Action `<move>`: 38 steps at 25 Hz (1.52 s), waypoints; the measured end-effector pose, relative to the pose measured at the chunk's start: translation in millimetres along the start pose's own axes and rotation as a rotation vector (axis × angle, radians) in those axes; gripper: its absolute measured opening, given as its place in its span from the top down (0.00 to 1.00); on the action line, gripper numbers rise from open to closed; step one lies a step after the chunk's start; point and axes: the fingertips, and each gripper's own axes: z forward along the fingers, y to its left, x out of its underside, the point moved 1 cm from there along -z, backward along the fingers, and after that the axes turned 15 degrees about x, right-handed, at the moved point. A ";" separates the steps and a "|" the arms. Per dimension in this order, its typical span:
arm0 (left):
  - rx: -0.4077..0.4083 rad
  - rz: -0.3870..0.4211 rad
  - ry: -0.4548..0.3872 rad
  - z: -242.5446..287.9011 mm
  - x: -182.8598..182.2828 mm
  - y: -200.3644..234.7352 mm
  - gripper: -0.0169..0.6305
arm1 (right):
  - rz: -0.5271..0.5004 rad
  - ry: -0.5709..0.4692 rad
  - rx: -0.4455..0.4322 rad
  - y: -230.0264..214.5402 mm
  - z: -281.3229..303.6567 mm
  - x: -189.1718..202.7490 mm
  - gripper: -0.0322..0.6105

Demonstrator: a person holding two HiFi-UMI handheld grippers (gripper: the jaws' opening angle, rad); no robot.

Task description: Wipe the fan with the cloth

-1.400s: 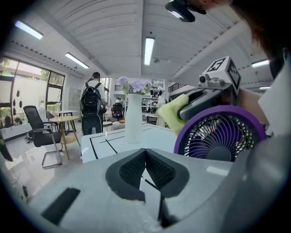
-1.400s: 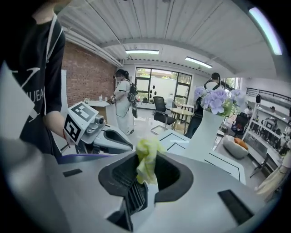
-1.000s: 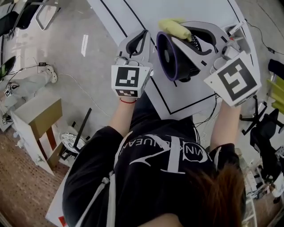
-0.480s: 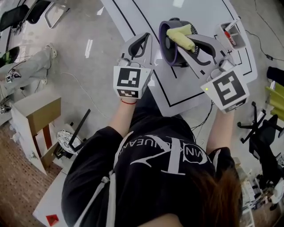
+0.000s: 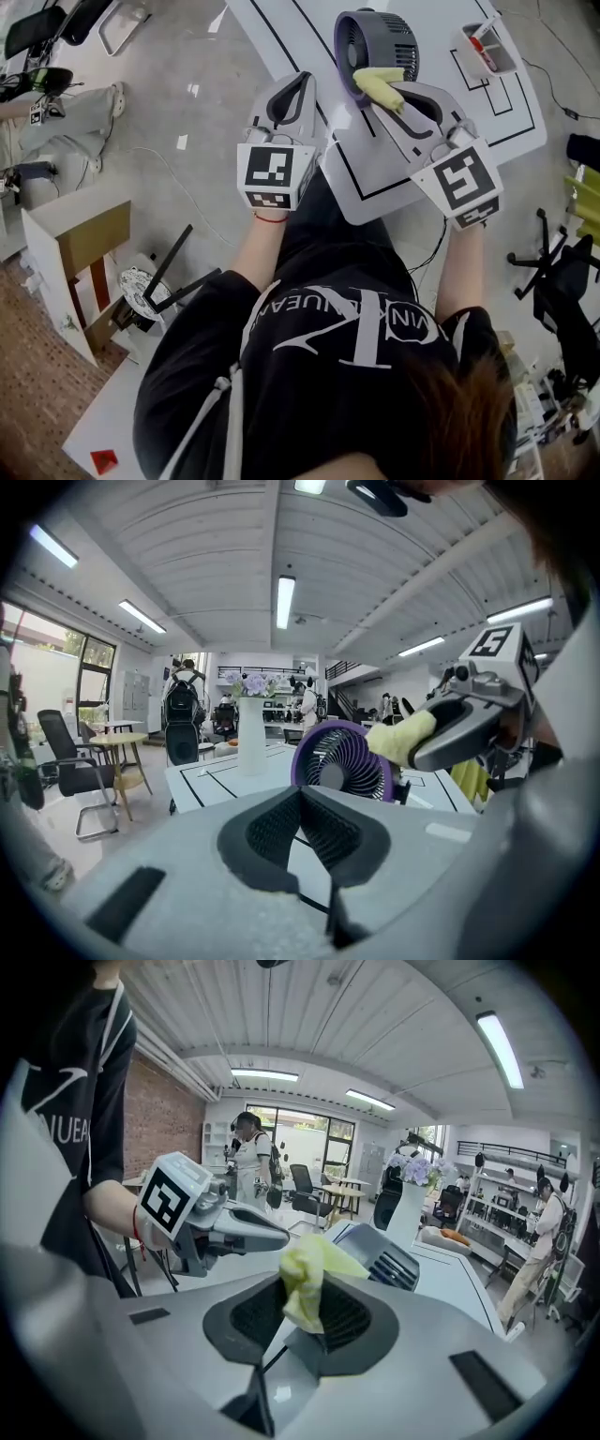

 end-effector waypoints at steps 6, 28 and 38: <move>-0.018 0.006 0.007 -20.6 7.8 -11.1 0.97 | -0.012 0.007 0.059 13.0 2.1 21.9 0.81; -0.010 0.041 0.006 -70.3 4.9 -28.9 0.97 | 0.088 -0.088 0.237 21.6 -5.6 15.3 0.80; 0.237 0.064 0.109 -7.3 27.2 -18.8 0.83 | 0.179 -0.043 0.351 23.2 -27.1 29.9 0.80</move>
